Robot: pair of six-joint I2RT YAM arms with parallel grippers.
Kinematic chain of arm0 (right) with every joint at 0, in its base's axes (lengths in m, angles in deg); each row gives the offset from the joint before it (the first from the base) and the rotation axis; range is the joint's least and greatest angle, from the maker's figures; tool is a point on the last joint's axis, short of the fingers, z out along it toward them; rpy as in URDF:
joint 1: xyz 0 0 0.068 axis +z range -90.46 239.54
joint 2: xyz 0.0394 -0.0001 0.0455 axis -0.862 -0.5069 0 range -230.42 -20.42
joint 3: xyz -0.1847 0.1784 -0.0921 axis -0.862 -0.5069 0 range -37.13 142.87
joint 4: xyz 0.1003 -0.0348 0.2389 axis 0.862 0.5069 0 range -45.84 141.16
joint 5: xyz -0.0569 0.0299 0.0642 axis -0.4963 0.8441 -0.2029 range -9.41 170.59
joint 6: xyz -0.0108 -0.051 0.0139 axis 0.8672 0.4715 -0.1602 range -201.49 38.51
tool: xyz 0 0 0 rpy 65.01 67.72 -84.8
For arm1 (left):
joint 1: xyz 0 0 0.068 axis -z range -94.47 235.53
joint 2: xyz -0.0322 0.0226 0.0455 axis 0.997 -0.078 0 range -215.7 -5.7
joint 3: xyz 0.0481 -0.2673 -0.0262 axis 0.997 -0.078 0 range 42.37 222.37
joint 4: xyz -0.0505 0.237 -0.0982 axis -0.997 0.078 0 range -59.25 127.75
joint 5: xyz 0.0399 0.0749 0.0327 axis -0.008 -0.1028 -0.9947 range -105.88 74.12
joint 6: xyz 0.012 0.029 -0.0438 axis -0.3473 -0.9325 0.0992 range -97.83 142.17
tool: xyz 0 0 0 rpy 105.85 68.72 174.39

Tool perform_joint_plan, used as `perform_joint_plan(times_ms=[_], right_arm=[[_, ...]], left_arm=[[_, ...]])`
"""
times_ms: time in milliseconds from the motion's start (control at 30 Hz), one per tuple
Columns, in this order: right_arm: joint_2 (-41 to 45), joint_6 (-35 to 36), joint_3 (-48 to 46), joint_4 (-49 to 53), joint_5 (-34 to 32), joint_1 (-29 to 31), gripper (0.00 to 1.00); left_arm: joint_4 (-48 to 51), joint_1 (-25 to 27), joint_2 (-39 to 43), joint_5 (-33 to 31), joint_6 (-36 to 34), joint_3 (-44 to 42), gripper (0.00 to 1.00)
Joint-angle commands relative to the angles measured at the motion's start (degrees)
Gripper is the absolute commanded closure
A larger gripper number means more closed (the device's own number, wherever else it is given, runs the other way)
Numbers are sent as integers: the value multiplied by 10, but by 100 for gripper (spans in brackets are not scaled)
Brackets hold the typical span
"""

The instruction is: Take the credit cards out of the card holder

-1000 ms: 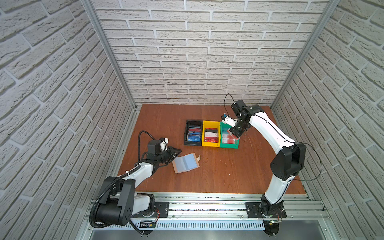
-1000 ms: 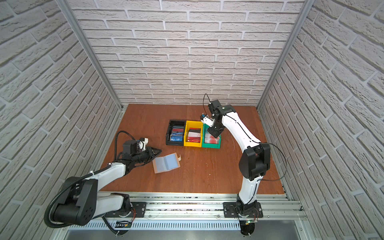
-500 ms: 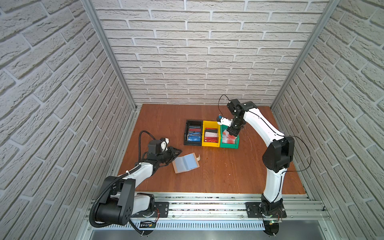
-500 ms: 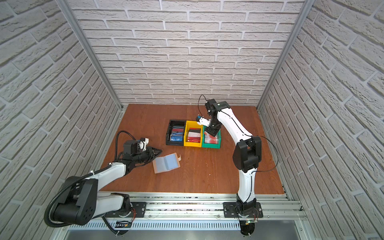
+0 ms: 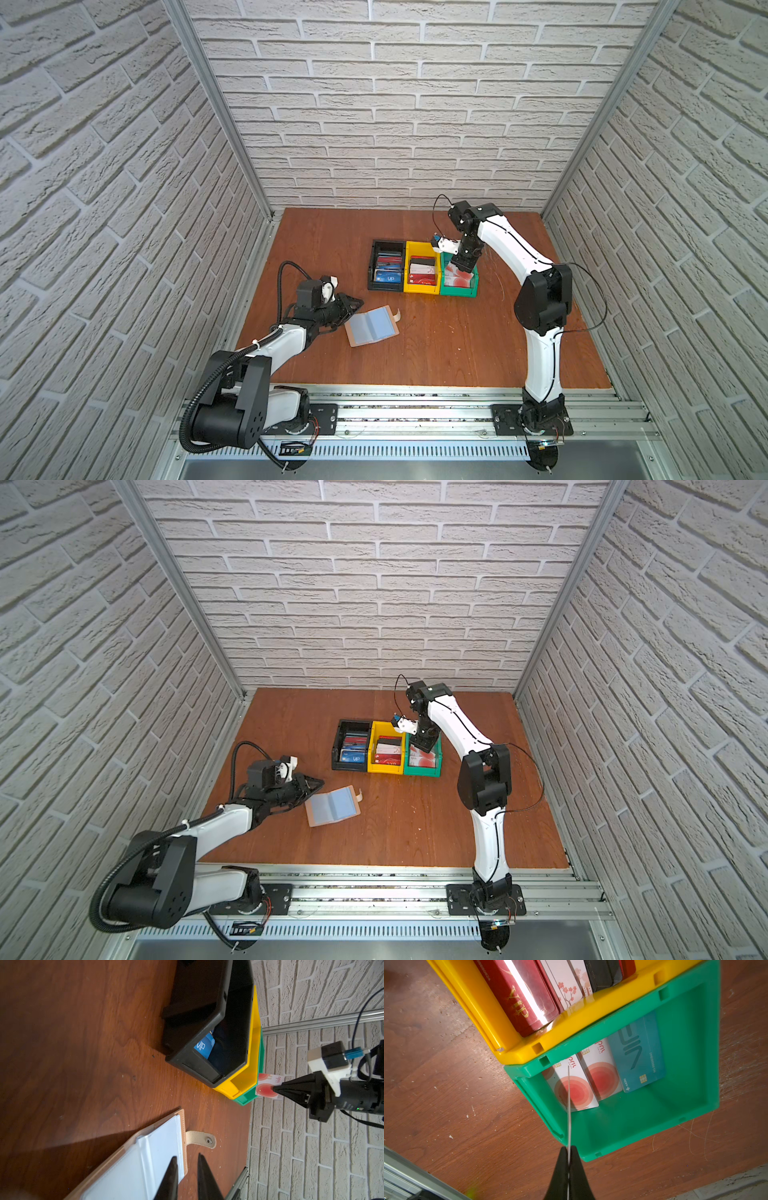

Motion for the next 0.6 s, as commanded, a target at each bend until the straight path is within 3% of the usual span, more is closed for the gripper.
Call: perform_joint_plan(times_ms=[0, 567], right_arm=[[-5, 0, 17, 12, -7, 2, 95], [-56, -5, 22, 23, 0, 3, 95]], left_arm=[[-25, 0, -18, -3, -15, 11, 80], [-48, -2, -59, 6, -19, 26, 80]])
